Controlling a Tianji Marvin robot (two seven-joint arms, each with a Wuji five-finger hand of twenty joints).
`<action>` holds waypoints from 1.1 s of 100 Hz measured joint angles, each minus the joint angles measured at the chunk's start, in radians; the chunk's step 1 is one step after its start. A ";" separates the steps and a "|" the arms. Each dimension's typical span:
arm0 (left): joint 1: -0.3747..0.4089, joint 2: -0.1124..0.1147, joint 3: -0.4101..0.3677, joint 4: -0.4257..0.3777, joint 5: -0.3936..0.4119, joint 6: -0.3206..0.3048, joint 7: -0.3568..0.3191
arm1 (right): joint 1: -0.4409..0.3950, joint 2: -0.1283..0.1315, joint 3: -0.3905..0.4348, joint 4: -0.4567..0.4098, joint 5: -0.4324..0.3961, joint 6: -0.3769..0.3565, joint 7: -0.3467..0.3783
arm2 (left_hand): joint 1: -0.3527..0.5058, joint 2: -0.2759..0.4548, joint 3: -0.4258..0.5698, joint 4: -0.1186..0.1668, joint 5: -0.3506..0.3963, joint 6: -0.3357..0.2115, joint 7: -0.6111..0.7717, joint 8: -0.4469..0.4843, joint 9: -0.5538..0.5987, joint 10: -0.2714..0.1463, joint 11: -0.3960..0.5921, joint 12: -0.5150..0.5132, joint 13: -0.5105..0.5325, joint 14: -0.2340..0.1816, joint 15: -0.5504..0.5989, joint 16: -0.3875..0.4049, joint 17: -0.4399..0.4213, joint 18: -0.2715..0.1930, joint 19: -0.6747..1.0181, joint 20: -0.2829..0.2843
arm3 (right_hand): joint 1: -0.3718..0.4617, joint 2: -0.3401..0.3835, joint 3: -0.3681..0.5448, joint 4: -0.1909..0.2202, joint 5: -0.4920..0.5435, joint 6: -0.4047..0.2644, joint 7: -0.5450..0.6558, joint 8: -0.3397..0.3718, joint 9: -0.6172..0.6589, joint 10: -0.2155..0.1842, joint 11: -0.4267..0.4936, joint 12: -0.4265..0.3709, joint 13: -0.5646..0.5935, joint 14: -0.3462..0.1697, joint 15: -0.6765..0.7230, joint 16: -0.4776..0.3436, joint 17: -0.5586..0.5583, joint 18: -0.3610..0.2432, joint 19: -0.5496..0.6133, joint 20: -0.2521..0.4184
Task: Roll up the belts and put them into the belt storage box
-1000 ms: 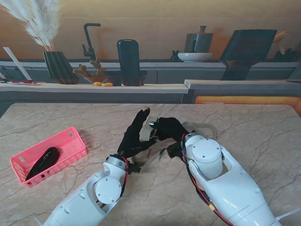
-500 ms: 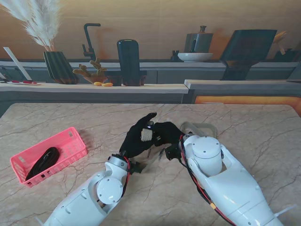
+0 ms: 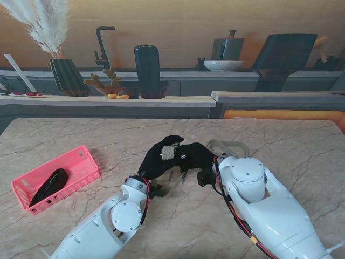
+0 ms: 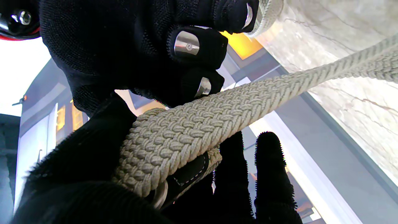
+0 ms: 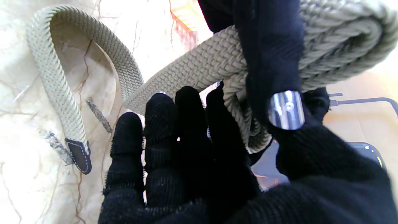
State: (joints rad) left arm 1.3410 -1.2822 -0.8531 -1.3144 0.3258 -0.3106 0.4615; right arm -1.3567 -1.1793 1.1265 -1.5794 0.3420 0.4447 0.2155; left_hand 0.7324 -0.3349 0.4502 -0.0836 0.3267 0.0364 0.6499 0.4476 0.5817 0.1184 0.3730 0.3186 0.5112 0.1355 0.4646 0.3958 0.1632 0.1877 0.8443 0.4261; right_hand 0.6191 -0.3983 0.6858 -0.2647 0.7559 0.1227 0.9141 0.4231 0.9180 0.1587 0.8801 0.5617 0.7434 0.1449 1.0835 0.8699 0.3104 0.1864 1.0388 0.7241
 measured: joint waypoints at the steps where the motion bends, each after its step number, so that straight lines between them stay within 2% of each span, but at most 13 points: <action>1: 0.000 0.000 0.000 0.000 -0.004 -0.001 -0.001 | 0.000 0.001 0.000 0.000 0.000 0.000 0.002 | 0.012 0.000 -0.014 -0.001 0.000 0.000 0.002 0.000 0.000 0.000 0.000 0.000 0.000 0.000 0.000 0.002 0.002 0.000 0.000 0.001 | 0.000 0.000 0.000 0.000 0.000 0.000 0.000 0.000 0.000 0.000 0.000 0.000 0.000 0.001 0.000 0.000 0.000 0.000 0.000 0.000; 4: 0.000 0.000 0.000 0.000 -0.019 -0.003 -0.006 | 0.000 0.003 0.000 0.000 0.000 0.000 0.006 | 0.065 0.001 -0.090 -0.001 0.013 0.000 0.018 0.000 0.011 0.000 0.000 0.000 0.025 0.000 0.003 0.009 0.006 0.000 0.009 0.006 | 0.000 0.002 -0.011 0.000 0.000 0.001 0.000 0.000 0.000 0.002 0.000 0.001 0.000 0.004 0.000 0.000 0.000 0.000 0.000 0.000; 12: 0.008 -0.002 -0.007 -0.010 -0.081 -0.010 -0.023 | 0.003 0.006 -0.007 -0.004 -0.035 0.005 0.003 | 0.323 0.046 -0.447 0.002 0.063 -0.023 0.104 0.000 0.041 0.002 -0.001 0.000 0.041 0.003 0.015 0.011 0.015 0.001 0.026 0.010 | -0.017 0.013 -0.043 0.001 0.005 0.000 0.000 0.000 0.000 0.017 0.000 0.011 0.000 0.023 0.000 0.000 0.000 0.014 0.000 0.002; 24: 0.035 -0.003 -0.031 -0.028 -0.102 -0.016 -0.041 | 0.018 0.007 -0.041 -0.017 -0.214 0.019 -0.019 | 0.403 0.079 -0.520 0.007 0.101 -0.039 0.145 0.000 0.072 0.039 -0.002 0.000 0.056 0.039 0.015 0.011 0.019 0.003 0.035 0.010 | -0.110 0.001 -0.067 0.002 0.098 -0.060 -0.040 0.046 0.000 0.038 0.000 0.011 -0.001 0.045 0.000 0.000 -0.001 0.030 0.003 0.006; 32: 0.051 -0.003 -0.042 -0.043 -0.122 -0.023 -0.045 | 0.025 0.005 -0.045 -0.017 -0.224 0.037 -0.022 | 0.405 0.103 -0.520 0.007 0.100 -0.043 0.153 0.001 0.109 0.040 -0.002 0.000 0.078 0.041 0.017 0.011 0.032 0.004 0.036 0.010 | -0.171 -0.006 -0.065 0.090 0.152 -0.063 -0.142 0.147 -0.009 0.057 0.000 0.011 -0.019 0.065 0.001 0.000 -0.014 0.040 0.012 0.006; 49: 0.083 -0.003 -0.060 -0.093 -0.197 -0.021 -0.055 | 0.029 0.010 -0.040 -0.014 -0.285 0.074 0.010 | 0.415 0.117 -0.506 0.007 0.110 -0.038 0.193 0.001 0.232 0.086 0.016 0.029 0.177 0.087 0.092 0.044 0.096 0.005 0.103 0.036 | -0.250 -0.008 -0.132 0.089 0.175 -0.075 -0.215 0.218 -0.018 0.091 0.000 0.011 -0.022 0.100 0.001 0.000 -0.030 0.053 0.018 0.006; 52: 0.084 -0.003 -0.060 -0.094 -0.194 -0.020 -0.054 | 0.027 0.012 -0.036 -0.014 -0.308 0.074 0.012 | 0.418 0.123 -0.506 0.007 0.115 -0.038 0.199 0.001 0.258 0.085 0.039 0.043 0.193 0.090 0.118 0.051 0.108 0.005 0.115 0.042 | -0.251 -0.006 -0.130 0.092 0.176 -0.075 -0.215 0.219 -0.018 0.092 0.000 0.011 -0.023 0.102 0.001 0.000 -0.031 0.053 0.021 0.006; 55: 0.085 -0.003 -0.061 -0.095 -0.192 -0.018 -0.053 | 0.023 0.014 -0.030 -0.015 -0.327 0.072 0.012 | 0.424 0.124 -0.506 0.007 0.122 -0.038 0.206 0.002 0.272 0.074 0.067 0.057 0.204 0.090 0.141 0.062 0.116 0.005 0.127 0.046 | -0.230 0.025 -0.125 0.125 0.177 -0.075 -0.216 0.223 -0.018 0.093 0.000 0.011 -0.023 0.104 0.001 0.000 -0.035 0.053 0.025 0.006; 56: 0.085 -0.003 -0.061 -0.095 -0.191 -0.018 -0.053 | 0.021 0.015 -0.028 -0.015 -0.332 0.071 0.012 | 0.424 0.127 -0.506 0.007 0.122 -0.038 0.206 0.002 0.272 0.073 0.074 0.060 0.207 0.090 0.145 0.069 0.118 0.005 0.129 0.047 | -0.227 0.036 -0.096 0.160 0.177 -0.075 -0.216 0.223 -0.018 0.093 0.000 0.011 -0.023 0.105 0.001 0.000 -0.035 0.053 0.027 0.006; 68: 0.085 -0.005 -0.061 -0.099 -0.190 -0.013 -0.047 | -0.022 0.024 0.015 -0.041 -0.376 0.047 0.000 | 0.424 0.133 -0.508 0.007 0.147 -0.037 0.221 0.000 0.315 0.048 0.193 0.150 0.249 0.090 0.253 0.135 0.136 0.006 0.177 0.064 | -0.217 0.040 -0.094 0.159 0.188 -0.075 -0.218 0.232 -0.018 0.096 0.000 0.011 -0.024 0.107 0.001 0.000 -0.036 0.056 0.028 0.007; 88: 0.076 -0.009 -0.058 -0.096 -0.180 0.009 -0.033 | -0.122 0.043 0.081 -0.122 -0.507 -0.091 -0.062 | 0.412 0.132 -0.495 0.007 0.161 -0.035 0.268 0.000 0.362 0.024 0.335 0.282 0.319 0.094 0.367 0.220 0.189 0.020 0.254 0.091 | -0.199 0.040 -0.095 0.159 0.188 -0.085 -0.219 0.243 -0.018 0.096 0.000 0.011 -0.024 0.108 0.001 0.000 -0.035 0.060 0.035 0.007; 99: 0.072 -0.010 -0.057 -0.095 -0.188 0.019 -0.034 | -0.164 0.046 0.104 -0.143 -0.589 -0.217 -0.107 | 0.273 0.055 -0.253 0.007 0.203 -0.028 0.293 0.000 0.423 0.008 0.385 0.342 0.388 0.095 0.445 0.230 0.249 0.039 0.311 0.100 | -0.191 0.038 -0.071 0.159 0.144 -0.119 -0.269 0.244 -0.022 0.094 -0.025 0.007 -0.024 0.104 -0.017 -0.006 -0.033 0.063 0.035 0.007; 110: 0.069 -0.012 -0.053 -0.091 -0.190 0.019 -0.033 | -0.192 0.055 0.122 -0.146 -0.687 -0.392 -0.112 | 0.147 -0.012 -0.053 0.007 0.236 -0.020 0.337 0.000 0.496 -0.013 0.465 0.363 0.498 0.095 0.538 0.231 0.349 0.063 0.416 0.118 | -0.189 -0.073 0.024 0.159 -0.004 -0.205 -0.314 0.241 -0.066 0.069 -0.067 -0.004 -0.025 0.065 -0.074 -0.030 -0.021 0.051 0.031 0.001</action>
State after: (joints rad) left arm 1.4096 -1.2940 -0.9066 -1.4055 0.1359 -0.2914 0.4286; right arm -1.5482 -1.1243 1.2483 -1.7250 -0.3455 0.0524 0.1036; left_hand 0.8797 -0.3473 0.3972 -0.0765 0.5630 0.0163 0.9871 0.4478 1.0776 0.1056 0.8382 0.6812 1.0097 0.2306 1.0021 0.6269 0.5125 0.2502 1.2607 0.5442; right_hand 0.4300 -0.4713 0.7095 -0.1061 0.7520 -0.0828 0.5997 0.6641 0.8519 0.2273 0.8129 0.5573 0.7183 0.2096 1.0095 0.8397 0.2898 0.2374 1.0695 0.7254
